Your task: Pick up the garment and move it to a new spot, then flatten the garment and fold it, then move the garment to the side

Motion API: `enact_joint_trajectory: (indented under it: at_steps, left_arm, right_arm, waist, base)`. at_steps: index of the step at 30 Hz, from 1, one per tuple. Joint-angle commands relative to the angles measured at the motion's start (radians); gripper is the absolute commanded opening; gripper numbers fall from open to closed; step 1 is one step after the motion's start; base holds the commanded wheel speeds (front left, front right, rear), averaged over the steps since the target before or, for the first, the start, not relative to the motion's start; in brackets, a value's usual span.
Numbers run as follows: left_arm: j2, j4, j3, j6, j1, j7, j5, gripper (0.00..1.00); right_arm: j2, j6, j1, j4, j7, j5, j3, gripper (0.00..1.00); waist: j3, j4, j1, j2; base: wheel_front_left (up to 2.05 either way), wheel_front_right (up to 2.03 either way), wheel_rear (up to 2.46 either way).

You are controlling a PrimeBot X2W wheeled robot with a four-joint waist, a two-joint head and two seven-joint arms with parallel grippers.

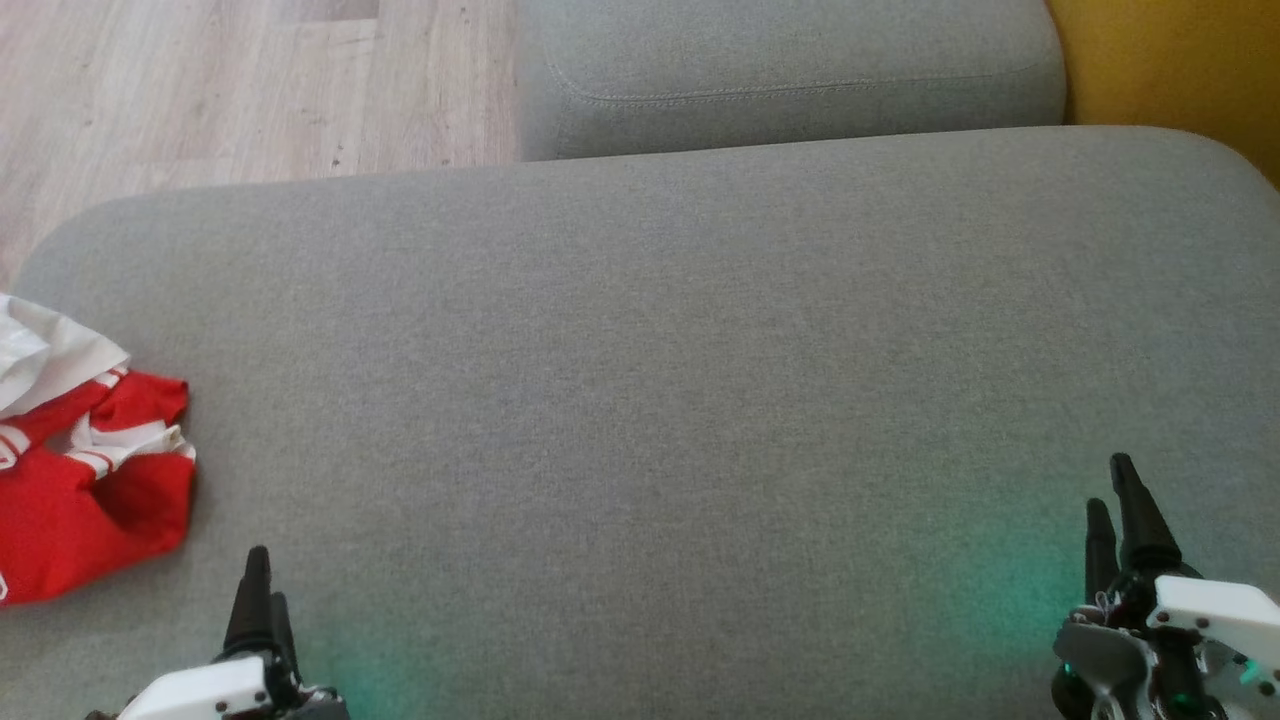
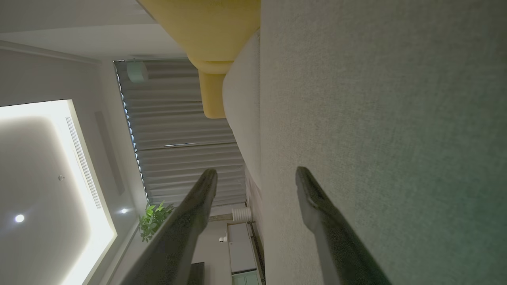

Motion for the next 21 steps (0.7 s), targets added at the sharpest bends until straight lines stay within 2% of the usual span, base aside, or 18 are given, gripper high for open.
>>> enact_joint_trajectory:
  at_steps: [1,12,21]
  left_arm:
    - [0.006,-0.032,-0.001,-0.001,-0.051,-0.009,0.010,1.00]
    - [0.013,-0.034,0.000,-0.001,-0.072,-0.043,0.113,1.00]
    - [0.017,-0.039,-0.005,-0.002,-0.092,-0.070,0.230,1.00]
  right_arm:
    - [-0.004,0.001,-0.053,-0.040,-0.006,-0.007,0.007,1.00]
    - [-0.023,0.001,-0.084,-0.035,-0.047,-0.063,0.050,1.00]
    - [-0.025,0.002,-0.116,-0.036,-0.074,-0.165,0.062,1.00]
  waist:
    - [0.000,0.000,0.0000,0.0000]
    - [0.004,0.000,0.0000,0.0000]
    - [0.007,-0.002,0.0000,0.0000]
  base:
    - [0.00,0.00,0.00]
    - [0.00,0.00,0.00]
    - [0.00,0.00,0.00]
